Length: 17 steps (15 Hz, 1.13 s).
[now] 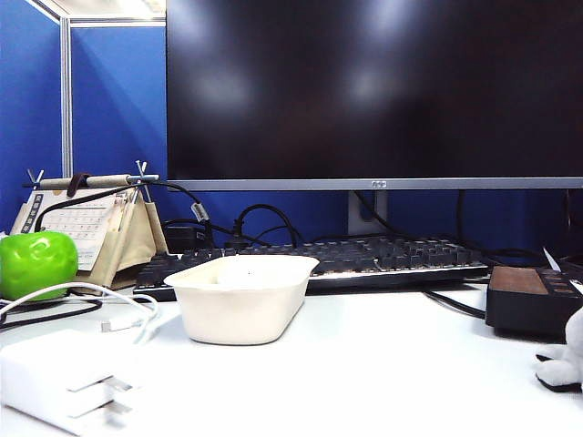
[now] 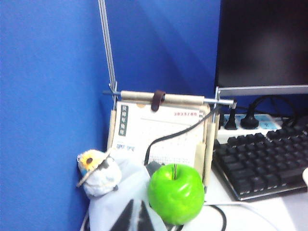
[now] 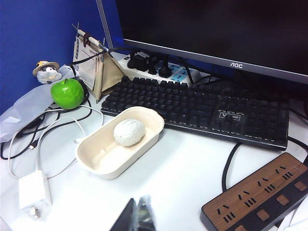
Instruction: Place the tilting octopus upright.
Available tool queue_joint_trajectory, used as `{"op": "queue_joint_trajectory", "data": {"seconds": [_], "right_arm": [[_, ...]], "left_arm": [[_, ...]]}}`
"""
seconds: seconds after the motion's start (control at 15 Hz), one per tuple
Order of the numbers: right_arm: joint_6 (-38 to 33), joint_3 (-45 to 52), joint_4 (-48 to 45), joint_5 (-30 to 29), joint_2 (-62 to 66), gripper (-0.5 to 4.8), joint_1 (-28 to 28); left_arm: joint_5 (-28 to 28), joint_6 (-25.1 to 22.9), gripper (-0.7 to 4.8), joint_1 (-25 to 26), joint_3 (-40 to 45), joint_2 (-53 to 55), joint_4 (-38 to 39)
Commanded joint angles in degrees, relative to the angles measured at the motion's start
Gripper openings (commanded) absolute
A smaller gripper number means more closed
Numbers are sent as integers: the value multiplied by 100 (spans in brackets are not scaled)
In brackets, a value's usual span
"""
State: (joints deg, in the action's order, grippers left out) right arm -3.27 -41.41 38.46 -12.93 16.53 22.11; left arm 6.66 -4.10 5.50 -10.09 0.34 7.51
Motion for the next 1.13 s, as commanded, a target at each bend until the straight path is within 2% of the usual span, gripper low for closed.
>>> {"op": "queue_joint_trajectory", "data": {"seconds": [0.07, 0.53, 1.13], "right_arm": [[-13, -13, -94, 15, -11, 8, 0], [-13, -13, -94, 15, -11, 8, 0], [-13, -13, -94, 15, -11, 8, 0]], "left_arm": [[2, -15, -5, 4, 151, -13, -155], [-4, -20, -5, -219, 413, -15, -431], [-4, -17, -5, -216, 616, -15, -503]]}}
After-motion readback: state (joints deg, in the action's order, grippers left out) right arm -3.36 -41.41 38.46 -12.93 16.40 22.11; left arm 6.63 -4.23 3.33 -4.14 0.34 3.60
